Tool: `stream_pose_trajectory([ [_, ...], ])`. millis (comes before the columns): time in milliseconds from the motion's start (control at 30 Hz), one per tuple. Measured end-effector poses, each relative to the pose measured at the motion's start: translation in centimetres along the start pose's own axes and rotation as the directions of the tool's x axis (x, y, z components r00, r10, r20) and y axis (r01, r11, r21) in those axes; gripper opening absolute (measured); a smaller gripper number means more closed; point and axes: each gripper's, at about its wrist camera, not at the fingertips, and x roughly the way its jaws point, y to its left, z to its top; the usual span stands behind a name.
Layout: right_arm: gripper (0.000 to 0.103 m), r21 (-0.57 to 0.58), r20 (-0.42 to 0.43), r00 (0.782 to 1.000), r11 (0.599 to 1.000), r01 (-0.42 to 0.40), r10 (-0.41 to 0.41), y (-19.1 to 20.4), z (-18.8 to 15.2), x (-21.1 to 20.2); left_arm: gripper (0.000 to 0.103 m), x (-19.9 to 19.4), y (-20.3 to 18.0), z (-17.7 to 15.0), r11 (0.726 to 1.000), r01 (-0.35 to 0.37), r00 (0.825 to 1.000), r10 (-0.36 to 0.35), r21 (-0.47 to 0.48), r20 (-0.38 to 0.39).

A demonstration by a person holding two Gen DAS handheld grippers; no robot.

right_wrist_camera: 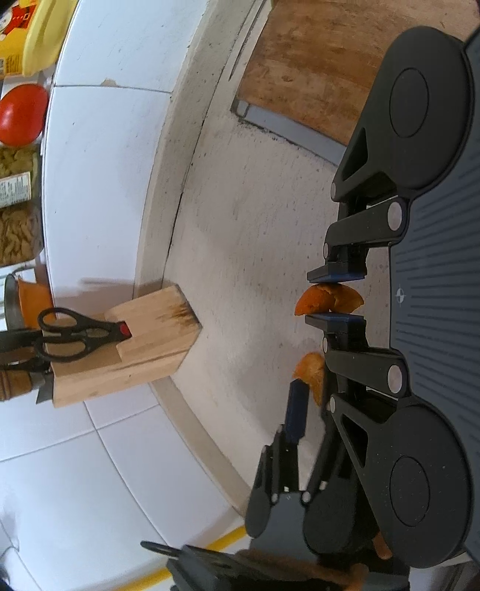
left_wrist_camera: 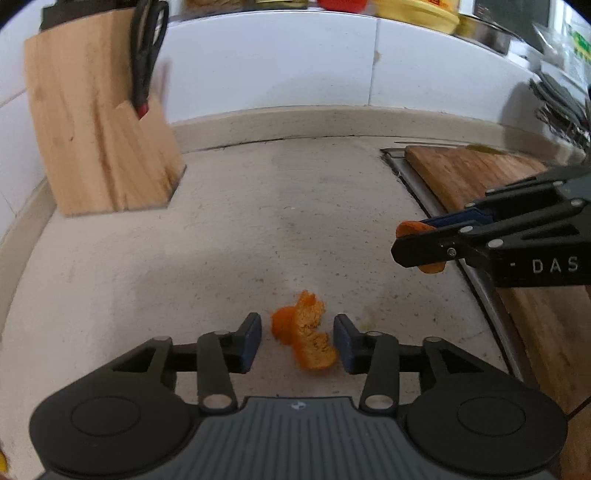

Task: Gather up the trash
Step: 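Lift both held orange peels up from the counter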

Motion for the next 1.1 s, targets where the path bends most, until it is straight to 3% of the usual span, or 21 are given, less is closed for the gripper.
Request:
stream_pose_trajectory([
  [67,0.022,0.005,-0.001,1.0,1.0,0.002,-0.002,0.0,0.0,0.0,0.039,0.3,0.3,0.3,1.0,-0.003,1.0,0.003,-0.024,-0.001],
  [200,0.022,0.0,-0.001,1.0,1.0,0.001,-0.001,0.2,-0.1,0.1,0.013,0.2,-0.8,0.9,1.0,0.002,1.0,-0.002,0.005,-0.024],
  [333,0.022,0.004,0.005,1.0,1.0,0.002,-0.002,0.1,-0.1,-0.2,0.01,-0.6,-1.9,0.7,0.999,0.024,0.997,-0.022,0.031,-0.081],
  [500,0.022,0.017,0.023,1.0,1.0,0.007,-0.007,-0.1,-0.2,-0.9,0.008,-2.3,-2.0,-0.9,0.998,-0.021,0.994,0.027,0.054,-0.109],
  [700,0.022,0.016,0.035,0.999,1.0,-0.003,0.002,0.3,-0.5,-1.7,0.008,-5.5,0.2,-2.5,0.996,-0.039,0.998,0.035,-0.086,-0.056],
  [1100,0.021,-0.069,0.01,0.999,0.997,-0.046,0.047,3.8,-0.7,-2.7,0.008,-10.4,1.5,-6.4,0.951,-0.082,0.994,0.101,-0.299,0.048],
])
